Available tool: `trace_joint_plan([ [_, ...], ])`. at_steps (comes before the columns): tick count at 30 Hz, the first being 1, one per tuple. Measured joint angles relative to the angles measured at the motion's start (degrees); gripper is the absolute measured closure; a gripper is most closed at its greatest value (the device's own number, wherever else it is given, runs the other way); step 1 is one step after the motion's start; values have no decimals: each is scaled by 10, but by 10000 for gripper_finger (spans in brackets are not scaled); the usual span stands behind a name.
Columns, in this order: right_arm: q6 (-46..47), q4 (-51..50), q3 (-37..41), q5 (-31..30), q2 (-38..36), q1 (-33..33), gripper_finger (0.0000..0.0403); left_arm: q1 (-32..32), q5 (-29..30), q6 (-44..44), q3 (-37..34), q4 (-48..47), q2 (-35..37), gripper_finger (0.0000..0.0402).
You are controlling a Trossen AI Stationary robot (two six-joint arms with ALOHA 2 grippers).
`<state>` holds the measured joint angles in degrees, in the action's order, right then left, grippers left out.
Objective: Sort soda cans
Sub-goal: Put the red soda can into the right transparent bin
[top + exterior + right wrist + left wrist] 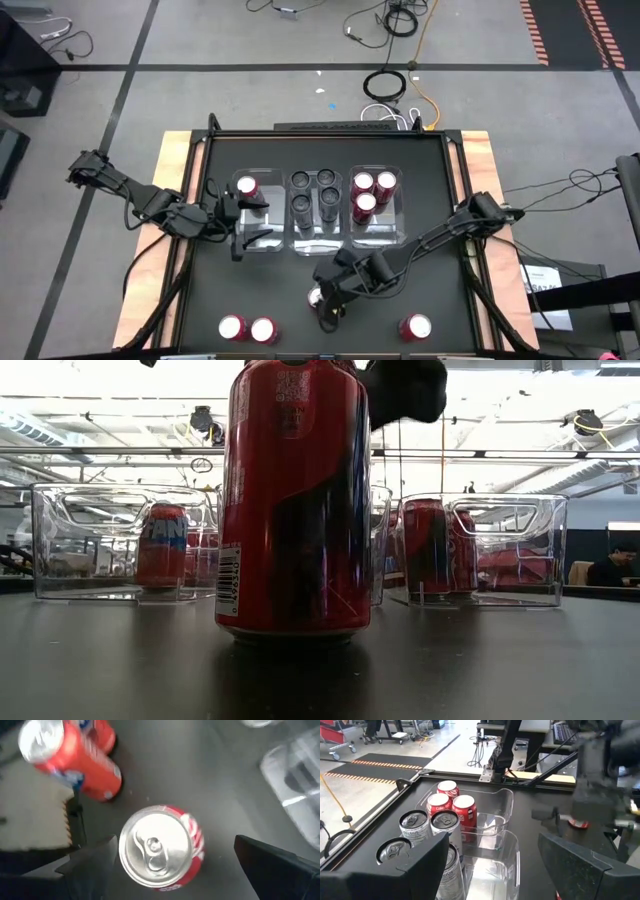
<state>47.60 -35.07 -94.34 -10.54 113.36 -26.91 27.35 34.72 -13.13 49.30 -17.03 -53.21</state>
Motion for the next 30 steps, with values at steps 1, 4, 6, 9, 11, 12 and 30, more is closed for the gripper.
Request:
trace_joint_plan([
  [1, -14, 3, 0, 0, 6, -2, 10, 0, 0, 0, 0, 1, 0, 85],
  [4, -33, 6, 0, 1, 22, -4, 10, 0, 0, 0, 0, 0, 0, 85],
  [6, -33, 9, 0, 3, 32, -3, 10, 0, 0, 0, 0, 0, 0, 85],
  [9, -35, 9, 0, 1, 42, -3, 10, 0, 0, 0, 0, 0, 0, 85],
  [11, -35, 10, 0, 1, 49, -2, 10, 0, 0, 0, 0, 0, 0, 85],
  [12, -35, 9, 0, 1, 50, -2, 10, 0, 0, 0, 0, 0, 0, 85],
  [30, -33, -23, 1, 1, 42, 3, 119, 0, 0, 0, 0, 0, 0, 85],
])
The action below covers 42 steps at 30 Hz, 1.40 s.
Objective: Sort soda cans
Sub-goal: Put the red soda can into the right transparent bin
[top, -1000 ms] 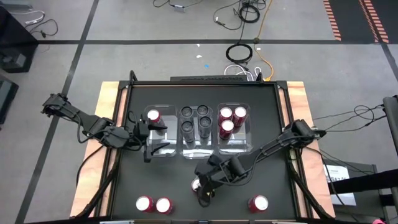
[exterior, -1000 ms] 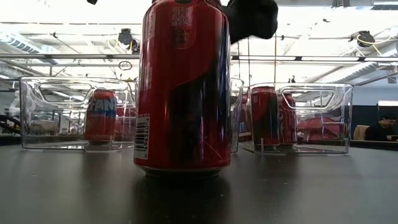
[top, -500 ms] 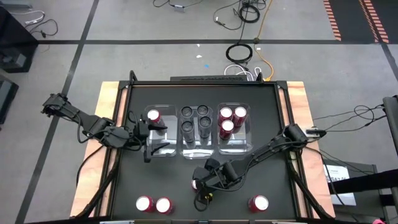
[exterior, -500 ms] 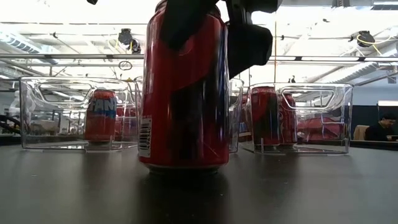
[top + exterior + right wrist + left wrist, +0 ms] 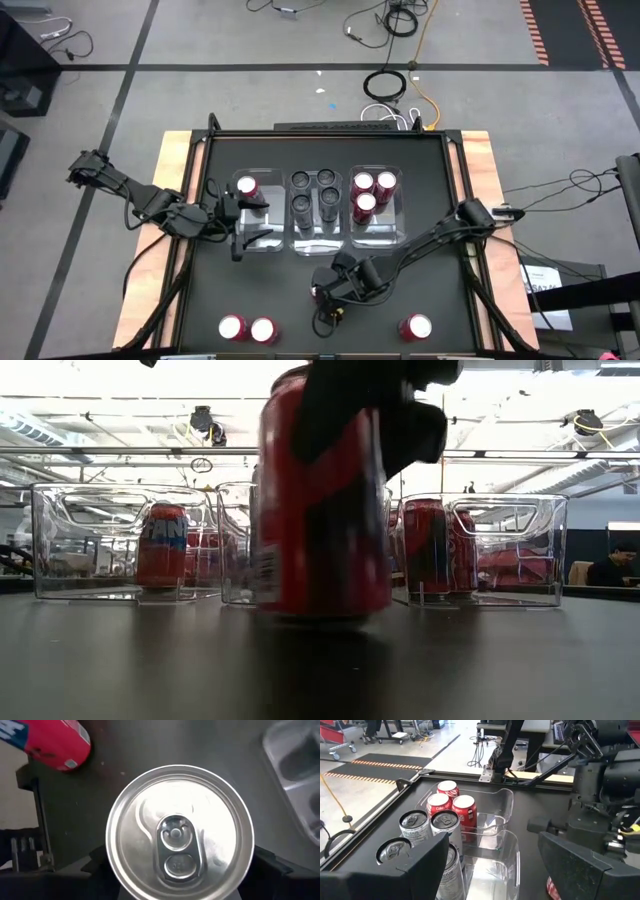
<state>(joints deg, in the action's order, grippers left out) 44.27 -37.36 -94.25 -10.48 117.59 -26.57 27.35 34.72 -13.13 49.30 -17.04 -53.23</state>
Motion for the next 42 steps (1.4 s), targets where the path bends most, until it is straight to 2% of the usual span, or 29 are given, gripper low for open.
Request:
trace_joint_plan([
  [4, 6, -36, 0, -21, -42, -1, 119, 0, 0, 0, 0, 0, 0, 85],
  [9, 67, -81, 0, -117, -122, -10, 118, 0, 0, 0, 0, 0, 0, 85],
  [14, 198, -159, -1, -223, -192, -23, 114, 0, 0, 0, 0, 0, 0, 85],
  [17, 299, -244, -1, -277, -213, -29, 113, 0, 0, 0, 0, 0, 0, 85],
  [23, 560, -477, 0, -280, -219, -26, 112, 0, 0, 0, 0, 1, 0, 85],
  [26, 623, -526, 0, -280, -220, -27, 111, 0, 0, 0, 0, 1, 0, 85],
  [30, 629, -502, 40, -263, -243, -8, 111, 0, 0, 0, 0, 1, 0, 85],
  [33, 647, -486, 101, -242, -265, 6, 111, 0, 0, 0, 0, 2, 0, 85],
  [38, 676, -399, 209, -235, -323, 20, 111, 0, 0, 0, 0, 2, 0, 85],
  [42, 637, -311, 280, -238, -346, 47, 111, 0, 0, 4, 0, 2, 0, 85],
])
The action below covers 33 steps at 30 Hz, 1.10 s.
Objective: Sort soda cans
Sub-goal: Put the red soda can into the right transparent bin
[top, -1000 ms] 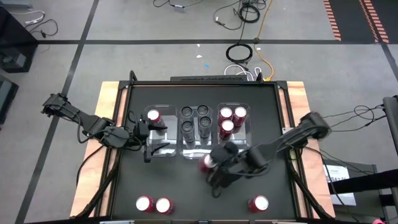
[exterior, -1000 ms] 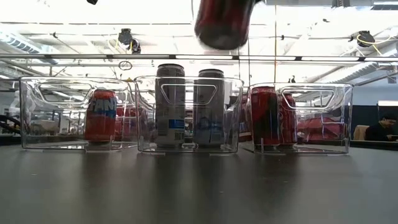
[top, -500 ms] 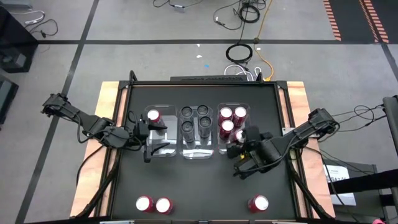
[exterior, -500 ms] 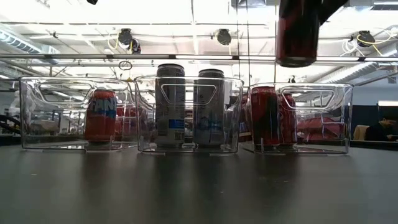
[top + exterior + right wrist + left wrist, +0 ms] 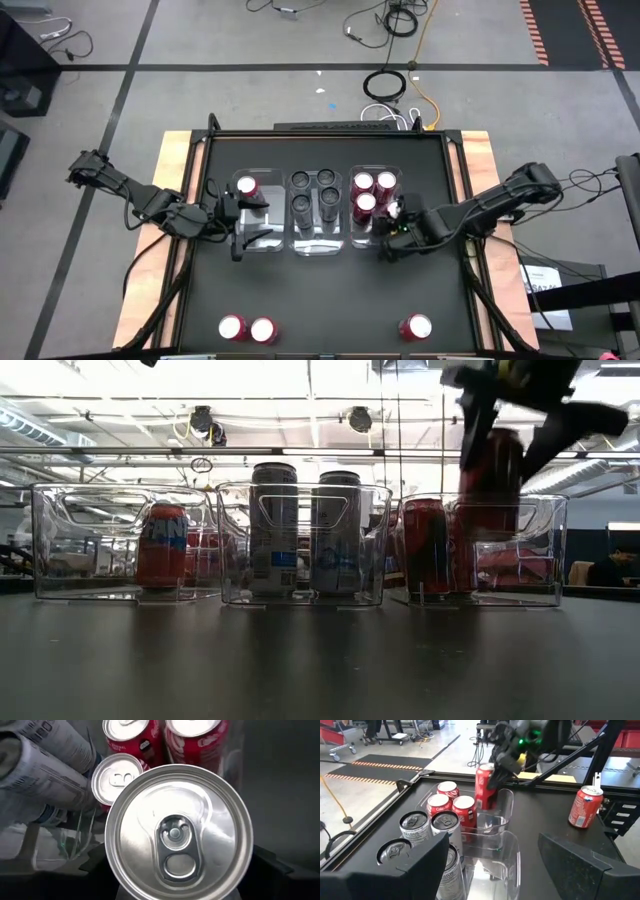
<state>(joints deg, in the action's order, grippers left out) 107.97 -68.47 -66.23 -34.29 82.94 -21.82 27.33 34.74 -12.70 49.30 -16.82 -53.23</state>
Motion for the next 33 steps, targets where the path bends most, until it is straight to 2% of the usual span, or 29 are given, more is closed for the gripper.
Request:
trace_joint_plan([
  [4, -52, 51, 39, 8, 3, 35, 111, 0, 0, 29, 0, 0, 0, 85],
  [13, -102, 76, 79, 17, 28, 85, 100, 0, 0, 41, 0, 0, 0, 85],
  [23, -135, 93, 82, 14, 40, 91, 66, 0, 0, 41, 0, 0, 0, 85],
  [33, -142, 105, 82, 14, 39, 91, 63, 0, 0, 41, 0, 0, 0, 85],
])
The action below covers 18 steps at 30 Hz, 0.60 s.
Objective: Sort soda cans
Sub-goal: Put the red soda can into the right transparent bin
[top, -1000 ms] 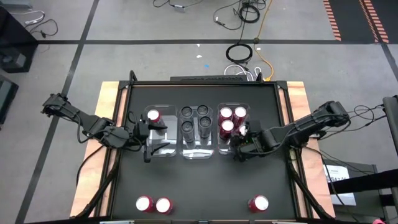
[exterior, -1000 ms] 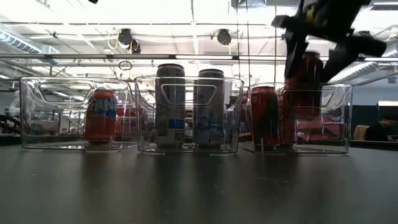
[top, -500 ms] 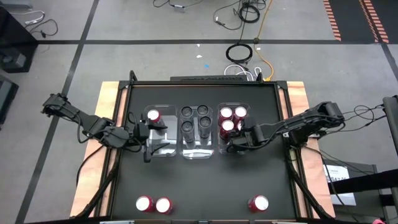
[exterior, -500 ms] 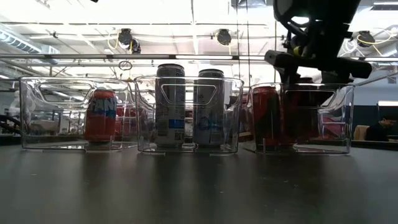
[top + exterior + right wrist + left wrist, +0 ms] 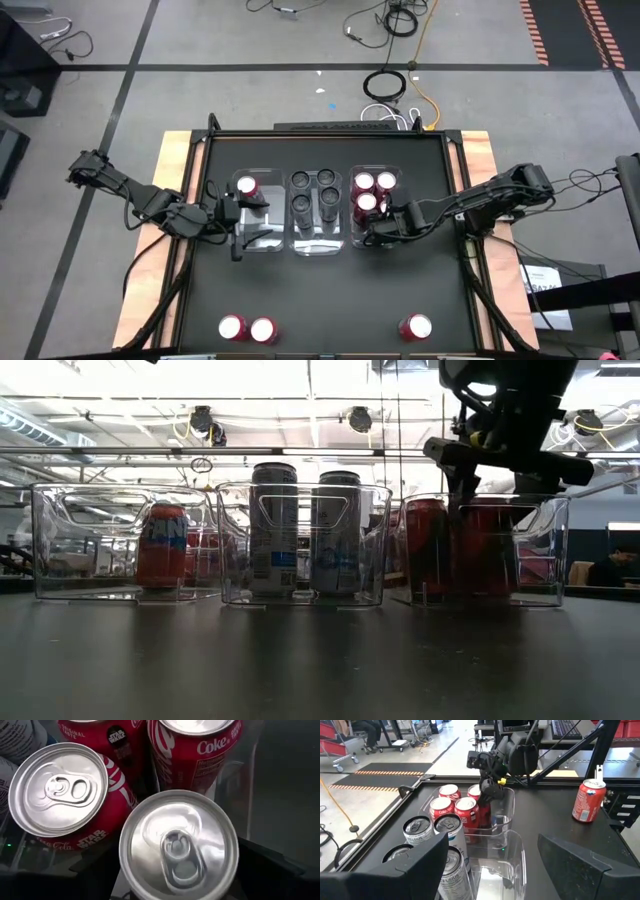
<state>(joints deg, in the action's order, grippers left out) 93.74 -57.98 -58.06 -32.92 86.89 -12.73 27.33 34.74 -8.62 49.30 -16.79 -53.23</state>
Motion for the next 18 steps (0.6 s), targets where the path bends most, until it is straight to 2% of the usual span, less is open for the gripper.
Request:
trace_joint_plan([
  [5, 0, -15, -17, 3, -8, -5, 63, 0, 0, 0, 0, 0, 0, 85],
  [9, -1, -71, -52, 2, -20, -5, 62, 0, 0, 0, 0, 0, 0, 85],
  [15, -4, -200, -147, 0, -26, -10, 62, 0, 0, 0, 0, 0, 0, 85],
  [18, -4, -234, -197, -1, -26, -26, 62, 0, 0, -1, 0, 0, 0, 85],
])
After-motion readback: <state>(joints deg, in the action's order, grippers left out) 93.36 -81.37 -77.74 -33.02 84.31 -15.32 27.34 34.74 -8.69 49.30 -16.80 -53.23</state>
